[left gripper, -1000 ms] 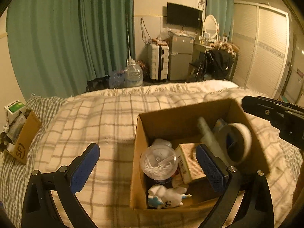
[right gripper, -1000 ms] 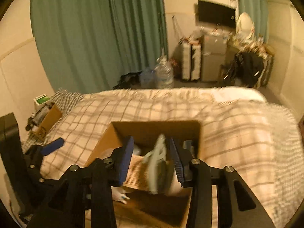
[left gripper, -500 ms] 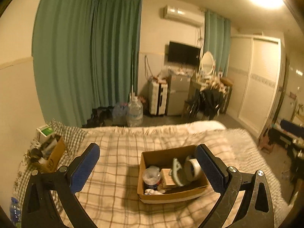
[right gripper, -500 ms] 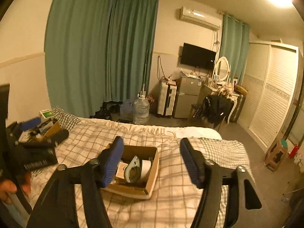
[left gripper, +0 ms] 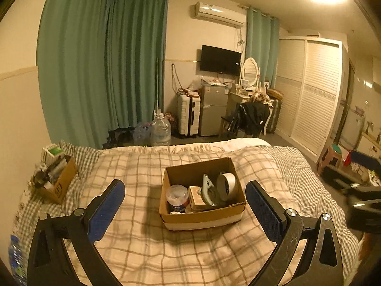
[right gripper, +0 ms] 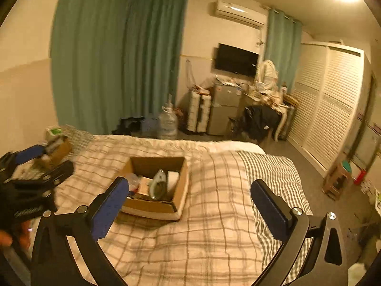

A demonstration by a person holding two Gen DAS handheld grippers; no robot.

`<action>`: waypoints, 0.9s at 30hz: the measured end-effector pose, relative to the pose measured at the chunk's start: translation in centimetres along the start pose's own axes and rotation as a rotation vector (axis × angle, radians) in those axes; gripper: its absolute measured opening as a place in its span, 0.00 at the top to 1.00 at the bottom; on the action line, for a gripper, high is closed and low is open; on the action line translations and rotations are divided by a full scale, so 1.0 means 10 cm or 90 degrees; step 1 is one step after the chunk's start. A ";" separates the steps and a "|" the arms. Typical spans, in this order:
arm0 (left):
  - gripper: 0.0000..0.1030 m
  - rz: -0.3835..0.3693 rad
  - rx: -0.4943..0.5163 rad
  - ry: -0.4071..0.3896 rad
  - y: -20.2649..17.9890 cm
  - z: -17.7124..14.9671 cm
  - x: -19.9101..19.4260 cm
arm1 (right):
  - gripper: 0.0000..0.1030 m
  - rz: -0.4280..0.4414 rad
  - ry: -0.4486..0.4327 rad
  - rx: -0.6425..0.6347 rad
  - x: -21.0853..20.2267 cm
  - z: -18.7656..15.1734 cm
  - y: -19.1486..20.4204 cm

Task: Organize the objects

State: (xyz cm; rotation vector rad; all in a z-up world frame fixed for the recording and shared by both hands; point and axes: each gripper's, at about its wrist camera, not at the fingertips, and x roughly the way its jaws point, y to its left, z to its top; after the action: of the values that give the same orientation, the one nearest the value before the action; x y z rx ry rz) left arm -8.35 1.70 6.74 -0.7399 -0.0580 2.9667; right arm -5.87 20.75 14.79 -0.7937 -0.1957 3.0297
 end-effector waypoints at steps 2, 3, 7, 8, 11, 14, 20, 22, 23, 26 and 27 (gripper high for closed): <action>0.00 0.008 -0.012 -0.013 -0.01 -0.10 0.09 | 0.00 -0.005 -0.001 0.009 0.23 -0.13 0.03; 0.00 0.014 -0.012 -0.025 -0.02 -0.15 0.14 | 0.00 -0.005 0.003 0.025 0.37 -0.20 0.02; 0.00 0.031 0.036 -0.056 -0.10 -0.35 0.30 | 0.00 -0.013 -0.009 0.018 0.72 -0.41 0.01; 0.00 0.035 0.042 -0.069 -0.10 -0.42 0.34 | 0.00 -0.018 -0.020 0.011 0.79 -0.46 0.03; 0.00 0.022 0.033 -0.082 -0.03 -0.59 0.48 | 0.00 -0.014 -0.059 0.013 0.90 -0.57 0.07; 0.00 0.013 0.009 -0.068 0.10 -0.78 0.61 | 0.00 -0.024 -0.098 0.014 0.99 -0.71 0.15; 0.00 0.031 0.014 -0.076 0.17 -0.86 0.65 | 0.00 -0.013 -0.083 -0.023 1.18 -0.84 0.40; 0.00 0.034 0.015 -0.075 0.19 -0.86 0.66 | 0.01 -0.017 -0.085 -0.026 1.18 -0.84 0.44; 0.00 0.032 0.012 -0.071 0.21 -0.87 0.67 | 0.00 -0.020 -0.088 -0.023 1.18 -0.84 0.44; 0.00 0.031 0.004 -0.060 0.26 -0.88 0.70 | 0.00 -0.020 -0.084 -0.004 1.19 -0.84 0.39; 0.00 0.032 0.003 -0.057 0.27 -0.88 0.71 | 0.00 -0.020 -0.080 0.002 1.20 -0.84 0.38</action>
State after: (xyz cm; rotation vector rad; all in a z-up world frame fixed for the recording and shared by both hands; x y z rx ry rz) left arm -10.63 -0.17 -4.53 -0.6162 -0.0373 3.0460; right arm -12.08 18.45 1.23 -0.5931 -0.2010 3.0508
